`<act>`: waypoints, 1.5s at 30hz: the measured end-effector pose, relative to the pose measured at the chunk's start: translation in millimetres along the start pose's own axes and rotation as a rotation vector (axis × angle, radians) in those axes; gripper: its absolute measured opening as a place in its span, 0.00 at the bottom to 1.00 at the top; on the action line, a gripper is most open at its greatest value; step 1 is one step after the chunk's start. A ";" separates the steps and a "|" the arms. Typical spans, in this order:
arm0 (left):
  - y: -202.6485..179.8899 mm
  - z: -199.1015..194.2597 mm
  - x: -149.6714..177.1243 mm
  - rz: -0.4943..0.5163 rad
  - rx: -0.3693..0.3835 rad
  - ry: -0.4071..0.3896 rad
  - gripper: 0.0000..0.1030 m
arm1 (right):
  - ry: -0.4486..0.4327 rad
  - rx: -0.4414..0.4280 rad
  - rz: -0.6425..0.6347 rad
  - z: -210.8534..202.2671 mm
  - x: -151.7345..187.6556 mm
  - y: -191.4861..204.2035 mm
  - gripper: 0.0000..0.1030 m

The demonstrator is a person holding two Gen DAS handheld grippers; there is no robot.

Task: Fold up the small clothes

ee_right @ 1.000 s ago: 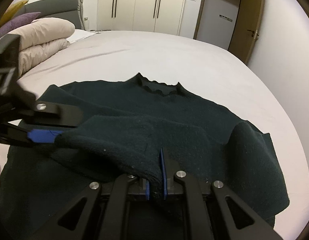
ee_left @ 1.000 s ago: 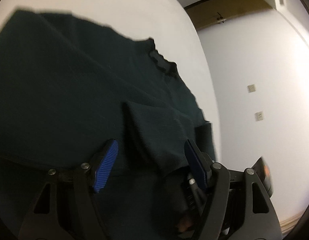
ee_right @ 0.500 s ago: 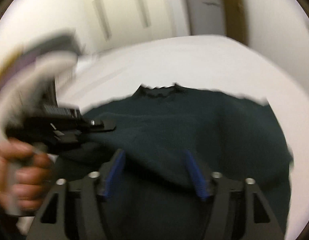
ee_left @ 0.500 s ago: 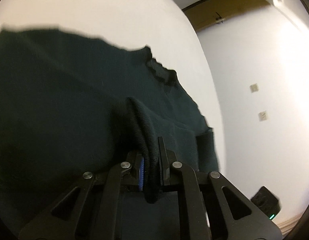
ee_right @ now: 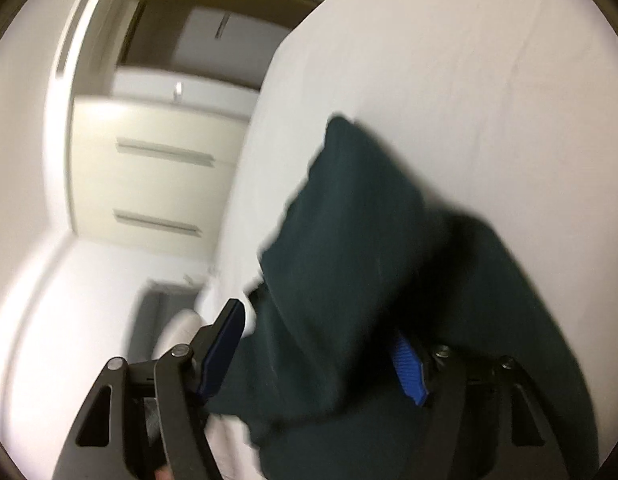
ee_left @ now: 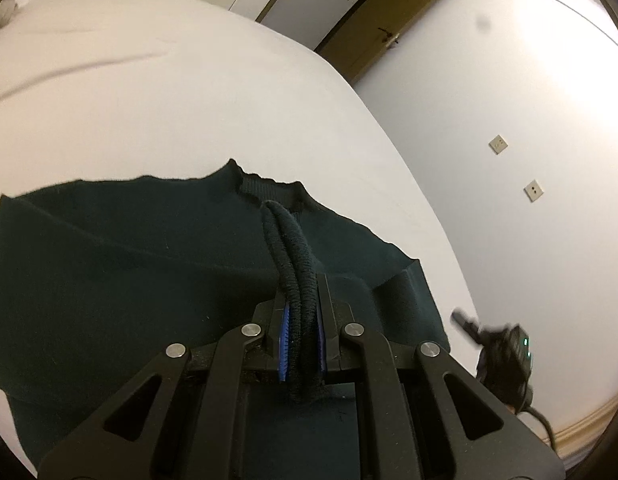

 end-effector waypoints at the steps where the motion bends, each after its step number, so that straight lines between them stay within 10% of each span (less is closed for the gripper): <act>1: 3.1 1.5 -0.5 -0.006 -0.009 0.000 0.09 | -0.010 -0.012 0.012 2.5 -5.7 -1.3 0.68; 16: 75.7 20.2 23.6 -0.039 -0.097 -0.010 0.08 | -0.140 -0.134 0.093 -1.5 -34.6 -33.2 0.44; 27: 58.9 -16.3 21.1 0.001 -0.104 -0.047 0.06 | -0.079 -0.083 0.067 2.8 -30.0 -28.9 0.45; 39: 18.5 32.7 37.0 0.178 -0.197 0.076 0.06 | -0.097 0.076 -0.051 -69.2 5.1 9.6 0.69; 45: 32.8 34.1 47.1 0.227 -0.292 0.072 0.06 | 0.074 -0.016 -0.231 5.4 -20.4 60.6 0.69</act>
Point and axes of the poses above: each gripper's, at about its wrist camera, not at the fingertips, and z roughly the way its jaws point, y to its left, x to its underside, the point moved 2 cm from there along z, roughly the way its jaws point, and after that the axes turned 5 degrees about -z, right-handed, at the moved point
